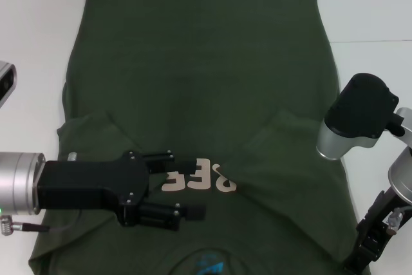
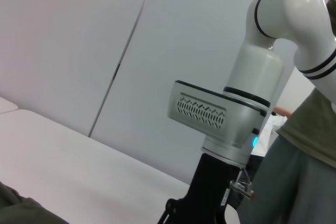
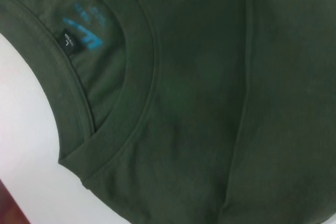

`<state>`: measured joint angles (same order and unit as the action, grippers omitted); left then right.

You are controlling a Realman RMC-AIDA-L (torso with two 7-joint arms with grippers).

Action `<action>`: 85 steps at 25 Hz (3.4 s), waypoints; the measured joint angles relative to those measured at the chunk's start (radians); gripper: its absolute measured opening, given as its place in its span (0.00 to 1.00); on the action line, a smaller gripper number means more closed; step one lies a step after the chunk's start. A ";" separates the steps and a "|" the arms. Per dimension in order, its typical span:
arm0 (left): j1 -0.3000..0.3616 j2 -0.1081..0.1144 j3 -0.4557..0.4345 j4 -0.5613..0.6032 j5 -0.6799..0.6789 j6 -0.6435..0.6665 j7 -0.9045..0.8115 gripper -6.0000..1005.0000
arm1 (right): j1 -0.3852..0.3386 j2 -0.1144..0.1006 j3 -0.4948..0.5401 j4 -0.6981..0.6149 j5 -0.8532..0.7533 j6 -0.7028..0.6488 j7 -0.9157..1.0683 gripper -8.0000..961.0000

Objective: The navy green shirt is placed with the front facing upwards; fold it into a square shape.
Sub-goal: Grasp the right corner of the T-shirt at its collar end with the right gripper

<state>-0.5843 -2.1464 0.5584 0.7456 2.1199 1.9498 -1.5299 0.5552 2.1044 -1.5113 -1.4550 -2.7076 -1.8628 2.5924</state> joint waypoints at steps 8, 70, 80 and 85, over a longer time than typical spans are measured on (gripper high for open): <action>0.000 -0.001 0.000 0.000 -0.004 -0.007 0.002 0.93 | 0.002 0.000 -0.026 0.042 -0.006 0.022 0.009 0.92; 0.008 -0.001 -0.003 -0.009 -0.031 -0.017 0.039 0.93 | 0.020 -0.005 -0.106 0.077 -0.051 0.037 0.076 0.25; 0.008 -0.001 -0.003 -0.009 -0.032 -0.018 0.039 0.93 | 0.030 -0.003 -0.114 0.085 -0.051 0.046 0.077 0.44; 0.008 -0.001 -0.003 -0.009 -0.033 -0.019 0.040 0.93 | 0.038 -0.003 -0.116 0.104 -0.052 0.056 0.079 0.42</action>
<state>-0.5767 -2.1475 0.5553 0.7364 2.0871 1.9313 -1.4903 0.5929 2.1015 -1.6269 -1.3510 -2.7595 -1.8065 2.6709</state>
